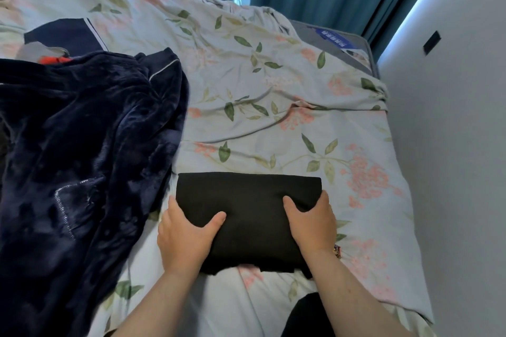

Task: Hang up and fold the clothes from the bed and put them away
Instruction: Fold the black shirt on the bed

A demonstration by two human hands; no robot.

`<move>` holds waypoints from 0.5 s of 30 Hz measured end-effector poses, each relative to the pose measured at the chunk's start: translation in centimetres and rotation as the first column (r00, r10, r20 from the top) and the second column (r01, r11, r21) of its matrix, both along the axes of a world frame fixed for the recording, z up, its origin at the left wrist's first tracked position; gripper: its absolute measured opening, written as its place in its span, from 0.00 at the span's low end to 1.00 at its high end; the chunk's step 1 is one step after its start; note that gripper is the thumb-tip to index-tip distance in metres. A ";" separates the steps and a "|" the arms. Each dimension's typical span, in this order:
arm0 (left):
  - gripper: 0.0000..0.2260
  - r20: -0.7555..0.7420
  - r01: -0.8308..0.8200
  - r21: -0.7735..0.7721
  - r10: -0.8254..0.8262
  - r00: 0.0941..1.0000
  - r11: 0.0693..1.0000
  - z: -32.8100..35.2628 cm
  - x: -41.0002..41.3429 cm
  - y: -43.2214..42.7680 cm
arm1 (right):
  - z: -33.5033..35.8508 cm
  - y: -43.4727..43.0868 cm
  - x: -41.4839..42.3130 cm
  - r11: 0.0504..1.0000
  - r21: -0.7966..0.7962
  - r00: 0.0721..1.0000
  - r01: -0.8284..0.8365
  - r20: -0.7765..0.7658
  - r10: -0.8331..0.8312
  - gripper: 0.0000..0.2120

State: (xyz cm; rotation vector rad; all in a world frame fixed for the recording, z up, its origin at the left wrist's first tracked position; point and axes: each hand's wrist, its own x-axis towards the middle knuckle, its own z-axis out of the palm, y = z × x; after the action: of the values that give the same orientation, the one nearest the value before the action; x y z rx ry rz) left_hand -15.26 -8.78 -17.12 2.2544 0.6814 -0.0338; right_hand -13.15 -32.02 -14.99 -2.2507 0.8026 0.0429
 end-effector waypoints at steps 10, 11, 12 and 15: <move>0.29 -0.099 -0.040 -0.648 -0.032 0.995 0.761 1.1 1.7 4.3 | 0.3 -2.9 -0.7 0.773 0.632 0.999 -0.043 0.003 0.053 0.24; 0.30 -0.081 -0.025 -0.645 -0.036 0.996 0.764 1.2 1.8 4.2 | 0.4 -2.9 -0.5 0.802 0.593 0.997 -0.071 0.032 0.064 0.23; 0.29 -0.067 -0.023 -0.645 -0.027 0.997 0.764 1.2 2.0 4.1 | 0.6 -2.9 -0.4 0.831 0.549 0.996 -0.090 0.054 0.072 0.21; 0.23 -0.021 -0.021 -0.615 0.011 1.000 0.788 1.0 3.1 4.0 | 0.7 -2.5 0.4 0.858 0.503 0.993 -0.105 0.106 0.059 0.17</move>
State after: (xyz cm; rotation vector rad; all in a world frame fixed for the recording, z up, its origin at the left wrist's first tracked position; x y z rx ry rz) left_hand -12.14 -4.74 -16.15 1.6118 0.5885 -0.2349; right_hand -12.74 -34.55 -14.32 -1.7666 0.5646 0.1760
